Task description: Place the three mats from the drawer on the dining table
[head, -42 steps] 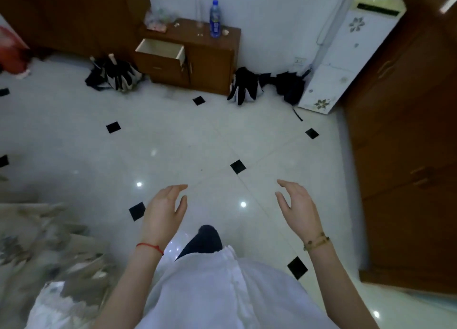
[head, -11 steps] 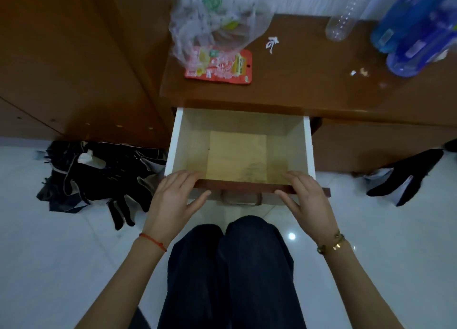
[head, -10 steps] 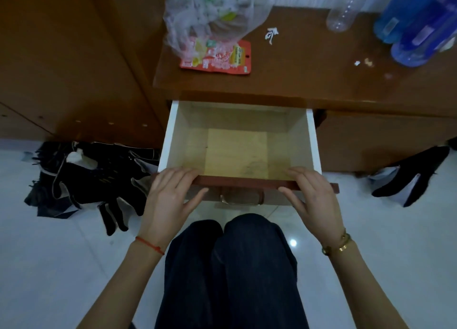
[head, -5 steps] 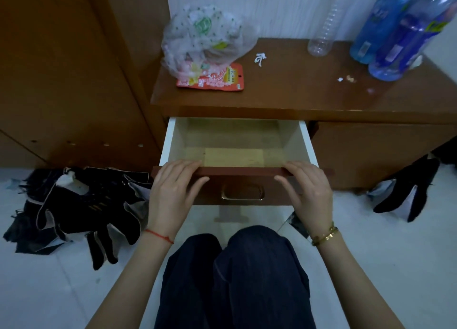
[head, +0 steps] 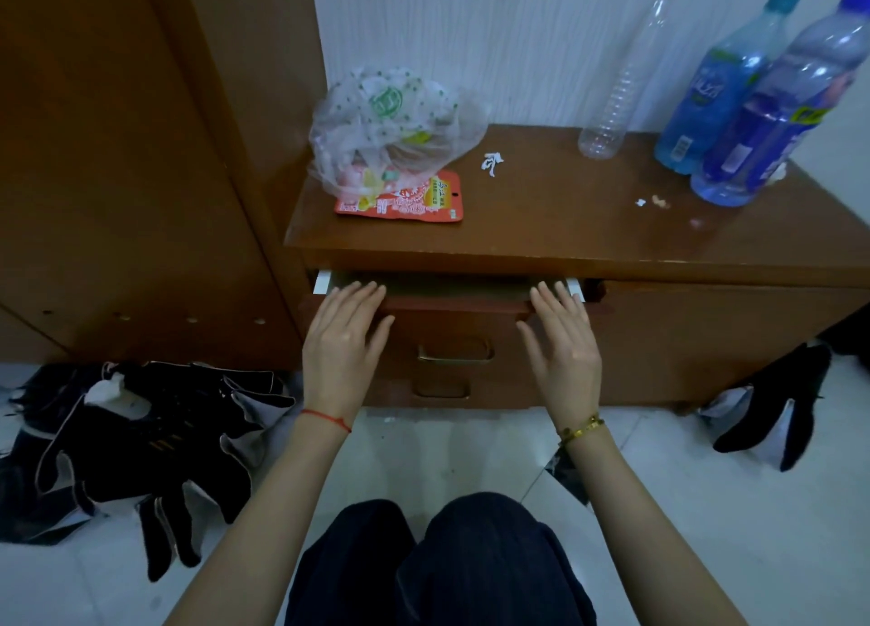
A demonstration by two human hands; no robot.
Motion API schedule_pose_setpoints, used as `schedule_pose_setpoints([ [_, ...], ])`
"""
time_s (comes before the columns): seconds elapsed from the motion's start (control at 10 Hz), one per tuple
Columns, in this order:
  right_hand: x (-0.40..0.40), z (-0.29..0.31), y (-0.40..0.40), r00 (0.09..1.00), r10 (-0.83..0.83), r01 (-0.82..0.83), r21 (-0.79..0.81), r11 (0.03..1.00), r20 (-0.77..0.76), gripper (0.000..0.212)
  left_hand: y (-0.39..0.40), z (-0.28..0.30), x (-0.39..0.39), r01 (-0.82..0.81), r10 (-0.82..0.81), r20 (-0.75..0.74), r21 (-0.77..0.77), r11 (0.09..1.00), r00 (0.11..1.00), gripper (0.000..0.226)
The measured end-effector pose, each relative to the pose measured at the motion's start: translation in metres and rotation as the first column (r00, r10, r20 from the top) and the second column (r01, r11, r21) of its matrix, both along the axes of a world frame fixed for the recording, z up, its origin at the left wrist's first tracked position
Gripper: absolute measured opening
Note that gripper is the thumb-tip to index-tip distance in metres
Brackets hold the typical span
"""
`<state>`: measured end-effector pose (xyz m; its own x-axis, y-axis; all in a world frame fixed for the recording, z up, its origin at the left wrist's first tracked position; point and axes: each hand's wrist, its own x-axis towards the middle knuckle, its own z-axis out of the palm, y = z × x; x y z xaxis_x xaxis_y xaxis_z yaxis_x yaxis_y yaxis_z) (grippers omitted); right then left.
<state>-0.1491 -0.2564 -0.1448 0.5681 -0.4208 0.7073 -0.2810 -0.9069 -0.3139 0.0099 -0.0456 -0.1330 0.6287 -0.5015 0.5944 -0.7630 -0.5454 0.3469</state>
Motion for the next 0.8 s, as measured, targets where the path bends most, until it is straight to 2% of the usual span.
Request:
schedule_pose_setpoints([
  [0.2,0.016,-0.002,-0.013,0.999,-0.020,0.021,-0.038,0.999,0.035,0.045,-0.011,0.002,0.013,-0.006,0.008,0.033,-0.075,0.997,0.999,0.034],
  [0.5,0.030,-0.017,-0.017,0.992,-0.098,0.107,-0.117,0.987,0.078,0.040,-0.027,0.000,0.026,-0.068,0.079,0.064,-0.160,0.985,0.995,0.021],
  [0.6,0.030,-0.019,-0.014,0.993,-0.105,0.110,-0.098,0.989,0.054,0.042,-0.030,0.001,0.026,-0.090,0.099,0.053,-0.162,0.983,0.994,0.018],
  [0.8,0.020,-0.008,-0.007,1.000,-0.018,0.018,0.036,0.999,-0.005,0.051,-0.021,0.000,0.018,-0.030,0.031,0.007,-0.159,0.987,0.999,0.025],
])
